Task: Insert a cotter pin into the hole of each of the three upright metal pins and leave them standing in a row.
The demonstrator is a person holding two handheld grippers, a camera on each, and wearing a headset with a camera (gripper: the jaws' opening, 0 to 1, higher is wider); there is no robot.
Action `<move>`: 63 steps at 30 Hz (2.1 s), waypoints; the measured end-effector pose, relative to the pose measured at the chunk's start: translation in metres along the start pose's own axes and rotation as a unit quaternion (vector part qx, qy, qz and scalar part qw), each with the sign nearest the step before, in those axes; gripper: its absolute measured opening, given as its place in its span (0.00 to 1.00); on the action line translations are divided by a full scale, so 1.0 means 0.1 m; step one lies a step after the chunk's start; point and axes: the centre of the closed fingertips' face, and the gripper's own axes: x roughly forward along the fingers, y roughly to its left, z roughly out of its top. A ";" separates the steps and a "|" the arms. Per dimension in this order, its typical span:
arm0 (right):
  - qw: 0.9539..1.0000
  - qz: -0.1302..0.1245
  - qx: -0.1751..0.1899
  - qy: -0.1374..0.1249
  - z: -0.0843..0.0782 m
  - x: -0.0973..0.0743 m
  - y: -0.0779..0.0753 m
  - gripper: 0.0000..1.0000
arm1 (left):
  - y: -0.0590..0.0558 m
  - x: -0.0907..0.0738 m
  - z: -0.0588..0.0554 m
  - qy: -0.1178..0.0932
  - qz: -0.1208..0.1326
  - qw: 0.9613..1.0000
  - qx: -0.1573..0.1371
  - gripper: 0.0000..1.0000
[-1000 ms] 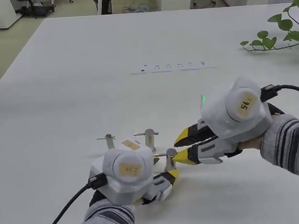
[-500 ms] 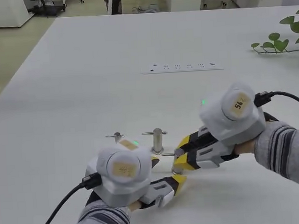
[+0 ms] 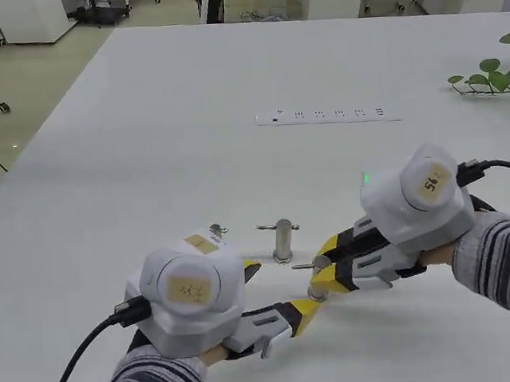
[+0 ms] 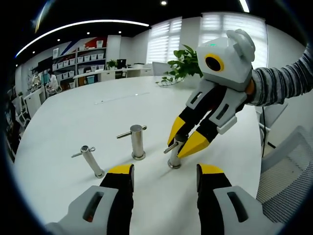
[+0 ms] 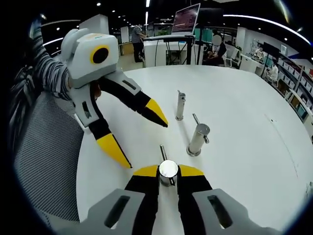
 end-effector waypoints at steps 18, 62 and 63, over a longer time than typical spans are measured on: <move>0.999 -0.027 -0.006 0.019 -0.10 -0.22 -0.43 0.08 | 0.36 -0.41 0.09 -0.023 0.052 0.998 -0.017 0.59; 0.999 -0.041 0.031 0.012 -0.15 -0.21 -0.62 0.22 | 0.63 -0.60 -0.07 -0.018 0.075 0.997 -0.028 0.87; 0.998 -0.045 0.039 0.008 -0.15 -0.23 -0.62 0.26 | 0.64 -0.61 -0.06 -0.019 0.078 0.996 -0.027 0.87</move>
